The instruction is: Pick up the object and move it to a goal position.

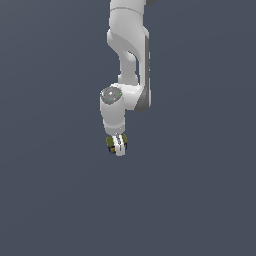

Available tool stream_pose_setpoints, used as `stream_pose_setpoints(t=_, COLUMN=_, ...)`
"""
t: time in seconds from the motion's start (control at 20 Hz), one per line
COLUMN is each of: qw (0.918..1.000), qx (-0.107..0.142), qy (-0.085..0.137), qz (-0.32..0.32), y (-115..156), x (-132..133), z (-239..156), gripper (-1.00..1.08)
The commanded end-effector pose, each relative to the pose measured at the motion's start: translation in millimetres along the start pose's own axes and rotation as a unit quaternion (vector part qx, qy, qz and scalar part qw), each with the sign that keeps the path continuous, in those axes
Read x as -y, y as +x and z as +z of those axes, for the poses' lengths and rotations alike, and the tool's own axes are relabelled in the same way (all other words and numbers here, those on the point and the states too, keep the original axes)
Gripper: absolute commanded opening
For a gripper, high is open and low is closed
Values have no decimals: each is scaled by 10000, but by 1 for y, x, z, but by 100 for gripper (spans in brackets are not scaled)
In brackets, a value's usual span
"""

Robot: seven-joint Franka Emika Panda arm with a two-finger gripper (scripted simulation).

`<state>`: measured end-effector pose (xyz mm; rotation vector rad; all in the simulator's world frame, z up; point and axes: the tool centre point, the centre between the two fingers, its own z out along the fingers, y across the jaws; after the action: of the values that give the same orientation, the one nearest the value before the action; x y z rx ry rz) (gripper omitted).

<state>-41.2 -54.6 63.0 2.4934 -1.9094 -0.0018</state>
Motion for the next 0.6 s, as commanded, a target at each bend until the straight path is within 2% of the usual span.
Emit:
stream_pose_setpoints(t=0.0, qw=10000, qx=-1, qy=7, qz=2, y=0, x=1, z=4, gripper=100)
stream_pose_setpoints(t=0.05, qw=10000, qx=-1, qy=7, qz=2, y=0, x=1, z=4, gripper=100)
stream_pose_setpoints(t=0.1, qw=10000, qx=-1, qy=7, qz=2, y=0, x=1, z=4, gripper=-100)
stream_pose_setpoints(t=0.55, qw=10000, qx=-1, qy=7, qz=2, y=0, x=1, z=4, gripper=-100)
